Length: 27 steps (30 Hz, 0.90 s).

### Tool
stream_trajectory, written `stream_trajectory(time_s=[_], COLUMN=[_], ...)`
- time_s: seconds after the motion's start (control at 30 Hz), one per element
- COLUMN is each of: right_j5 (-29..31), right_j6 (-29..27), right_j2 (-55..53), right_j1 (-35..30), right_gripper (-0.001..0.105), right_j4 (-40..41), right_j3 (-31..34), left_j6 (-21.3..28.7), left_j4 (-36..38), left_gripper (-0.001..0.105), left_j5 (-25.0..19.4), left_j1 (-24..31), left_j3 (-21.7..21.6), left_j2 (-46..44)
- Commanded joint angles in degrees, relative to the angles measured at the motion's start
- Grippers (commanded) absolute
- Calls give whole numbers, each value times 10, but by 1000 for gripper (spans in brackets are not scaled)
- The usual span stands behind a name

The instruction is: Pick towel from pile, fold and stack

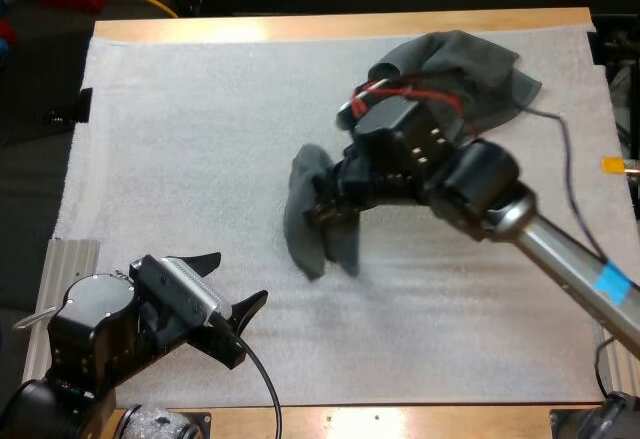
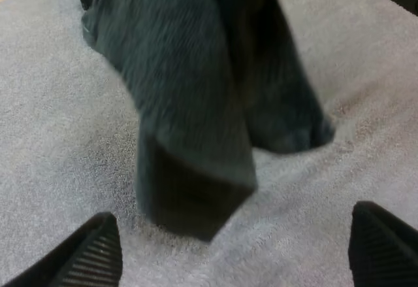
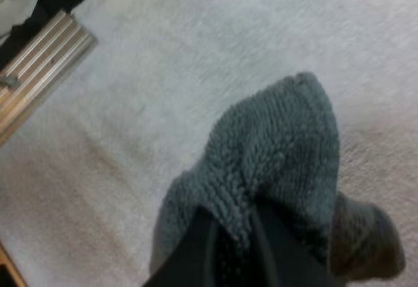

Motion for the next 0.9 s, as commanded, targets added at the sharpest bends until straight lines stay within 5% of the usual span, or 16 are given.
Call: stream_trajectory(time_s=[0.0,0.7,0.8,0.87], right_j5=[3,199,200,200], right_j6=[-2,-15,-12,-11], right_j2=[3,8,8,5], right_j1=[0,-36,-54,-58], right_gripper=[2,4,15,38], right_j4=[-9,-24,-6,5], right_j3=[10,229,234,233], left_j6=[-3,-3,-3,-3], left_j4=[-3,-2,-2,-2], left_gripper=[69,69,69,69], left_j5=[2,2,2,2], left_j1=[-1,-1,-1,-1], left_j3=[-4,-4,-4,-4], left_j2=[0,0,0,0])
